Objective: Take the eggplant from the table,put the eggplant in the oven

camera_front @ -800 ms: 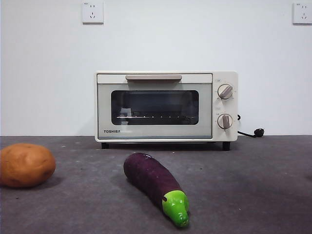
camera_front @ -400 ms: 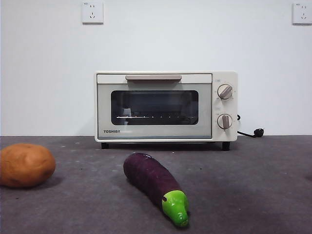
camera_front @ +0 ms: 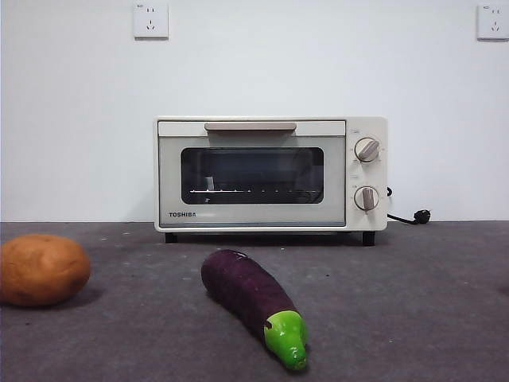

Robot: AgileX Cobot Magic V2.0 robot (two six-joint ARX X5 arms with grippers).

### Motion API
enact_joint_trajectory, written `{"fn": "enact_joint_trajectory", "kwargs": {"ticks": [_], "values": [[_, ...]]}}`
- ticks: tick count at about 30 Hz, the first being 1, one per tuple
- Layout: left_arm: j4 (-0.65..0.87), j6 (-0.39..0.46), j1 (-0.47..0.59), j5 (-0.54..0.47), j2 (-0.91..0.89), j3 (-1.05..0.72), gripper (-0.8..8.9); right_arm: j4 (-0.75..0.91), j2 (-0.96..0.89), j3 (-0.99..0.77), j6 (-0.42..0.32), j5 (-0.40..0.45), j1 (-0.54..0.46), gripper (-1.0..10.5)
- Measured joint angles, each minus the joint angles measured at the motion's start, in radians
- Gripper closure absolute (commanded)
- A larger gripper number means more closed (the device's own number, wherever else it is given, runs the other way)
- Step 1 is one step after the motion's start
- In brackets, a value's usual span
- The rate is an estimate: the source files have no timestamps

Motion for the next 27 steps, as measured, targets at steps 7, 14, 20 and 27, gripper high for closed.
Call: {"fn": "enact_joint_trajectory", "kwargs": {"ticks": [7,14,20,27], "values": [[-0.084,0.029,-0.066,0.000,0.164,0.297,8.19,-0.069,0.173,0.310,-0.007,0.000,0.000,9.6],[-0.147,0.041,-0.082,0.000,0.314,0.547,8.19,-0.114,0.322,0.578,-0.007,-0.005,0.000,9.5],[-0.147,0.044,-0.109,0.000,0.393,0.705,8.19,-0.201,0.436,0.782,-0.007,-0.015,0.000,9.5],[-0.213,0.060,-0.125,0.001,0.446,0.776,8.19,-0.266,0.519,0.917,-0.007,-0.069,0.000,9.5]]}}
